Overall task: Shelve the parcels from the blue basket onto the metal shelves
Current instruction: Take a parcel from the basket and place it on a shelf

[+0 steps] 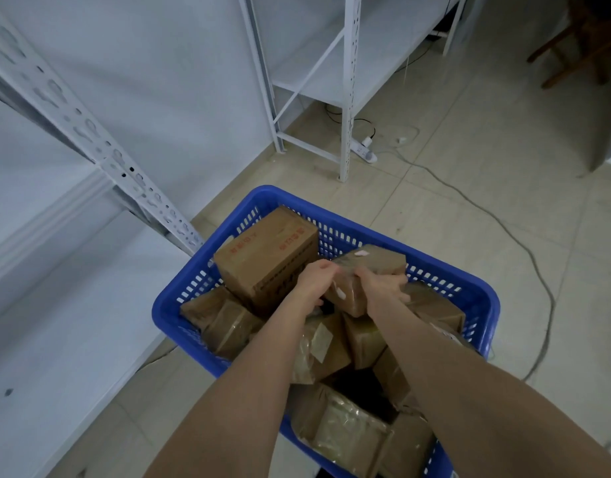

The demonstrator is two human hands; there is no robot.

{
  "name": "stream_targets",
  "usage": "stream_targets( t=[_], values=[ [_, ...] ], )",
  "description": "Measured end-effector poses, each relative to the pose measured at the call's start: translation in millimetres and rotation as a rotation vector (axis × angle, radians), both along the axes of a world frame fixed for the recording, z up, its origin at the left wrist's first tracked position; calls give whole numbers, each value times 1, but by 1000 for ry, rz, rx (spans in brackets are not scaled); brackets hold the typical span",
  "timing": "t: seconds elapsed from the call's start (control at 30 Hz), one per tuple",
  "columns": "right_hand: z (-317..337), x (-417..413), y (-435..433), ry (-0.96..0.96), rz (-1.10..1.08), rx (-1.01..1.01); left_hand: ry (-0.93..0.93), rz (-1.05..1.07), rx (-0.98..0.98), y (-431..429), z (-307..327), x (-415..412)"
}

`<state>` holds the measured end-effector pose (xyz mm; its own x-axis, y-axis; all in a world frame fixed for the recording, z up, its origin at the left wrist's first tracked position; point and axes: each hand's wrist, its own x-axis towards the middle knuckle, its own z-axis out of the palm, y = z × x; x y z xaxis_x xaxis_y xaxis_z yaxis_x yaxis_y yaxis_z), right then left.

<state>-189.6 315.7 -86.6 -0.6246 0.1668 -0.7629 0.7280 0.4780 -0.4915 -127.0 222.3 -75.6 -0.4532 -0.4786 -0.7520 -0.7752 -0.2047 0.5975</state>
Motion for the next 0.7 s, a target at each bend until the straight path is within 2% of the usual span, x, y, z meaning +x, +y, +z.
stream_targets(
  t=[0.1, 0.23, 0.33, 0.47, 0.6, 0.7],
  values=[
    [17, 12, -5, 36, 31, -102, 36, 194, 4, -12, 18, 18],
    [62, 31, -30, 81, 125, -433, 37, 298, 105, -28, 73, 51],
    [116, 52, -40, 37, 243, -625, 235, 418, 213, -38, 126, 80],
    [176, 73, -34, 0, 450, -750, 410, 409, -12, -42, 191, 129],
    [238, 93, -25, -170, 416, -798, 467, 369, -210, -27, 256, 186],
    [268, 117, -18, -346, 464, -994, 494, 326, -344, -17, 295, 227]
  ],
)
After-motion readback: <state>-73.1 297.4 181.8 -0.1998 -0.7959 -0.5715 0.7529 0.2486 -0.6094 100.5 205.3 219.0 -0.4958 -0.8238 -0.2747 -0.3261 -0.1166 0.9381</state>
